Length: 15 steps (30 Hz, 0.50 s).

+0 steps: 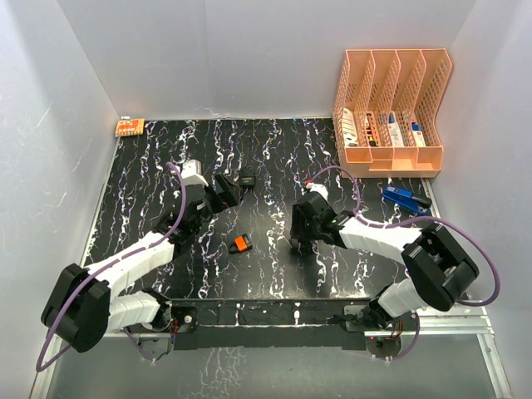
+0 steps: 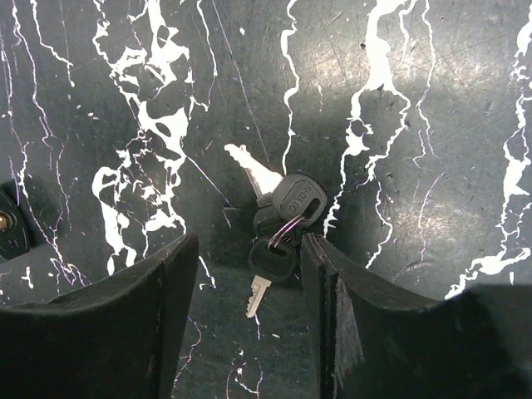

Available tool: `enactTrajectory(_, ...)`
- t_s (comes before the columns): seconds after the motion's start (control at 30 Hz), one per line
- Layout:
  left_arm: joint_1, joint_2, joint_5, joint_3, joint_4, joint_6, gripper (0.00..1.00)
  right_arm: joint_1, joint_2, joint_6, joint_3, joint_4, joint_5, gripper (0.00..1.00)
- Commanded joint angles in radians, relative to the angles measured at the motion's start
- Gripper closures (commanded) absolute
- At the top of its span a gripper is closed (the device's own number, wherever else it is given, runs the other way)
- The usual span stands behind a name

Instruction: Unlock with the key

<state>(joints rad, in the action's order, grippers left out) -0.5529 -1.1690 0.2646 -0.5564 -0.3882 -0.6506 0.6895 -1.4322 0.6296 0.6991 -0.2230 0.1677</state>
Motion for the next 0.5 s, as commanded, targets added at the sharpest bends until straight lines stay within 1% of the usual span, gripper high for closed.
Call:
enactTrajectory(0.0, 0.004, 0.0, -0.01, -0.007, 0.001, 0.026, 0.01, 0.007, -0.023, 0.013, 0.056, 0.001, -0.003, 0.51)
enactTrajectory(0.17, 0.005, -0.008, -0.015, -0.007, 0.001, 0.027, 0.02, 0.007, -0.05, 0.012, 0.056, -0.007, 0.003, 0.53)
enactTrajectory(0.3, 0.004, -0.011, -0.015, -0.005, 0.0, 0.03, 0.02, 0.007, -0.06, 0.011, 0.057, -0.009, 0.018, 0.56)
enactTrajectory(0.37, 0.005, -0.012, -0.017, -0.005, -0.003, 0.03, 0.02, 0.007, -0.065, 0.009, 0.061, -0.011, 0.021, 0.62)
enactTrajectory(0.47, 0.004, -0.017, -0.019, -0.004, -0.002, 0.032, 0.02, 0.007, -0.073, 0.008, 0.067, -0.015, 0.03, 0.69)
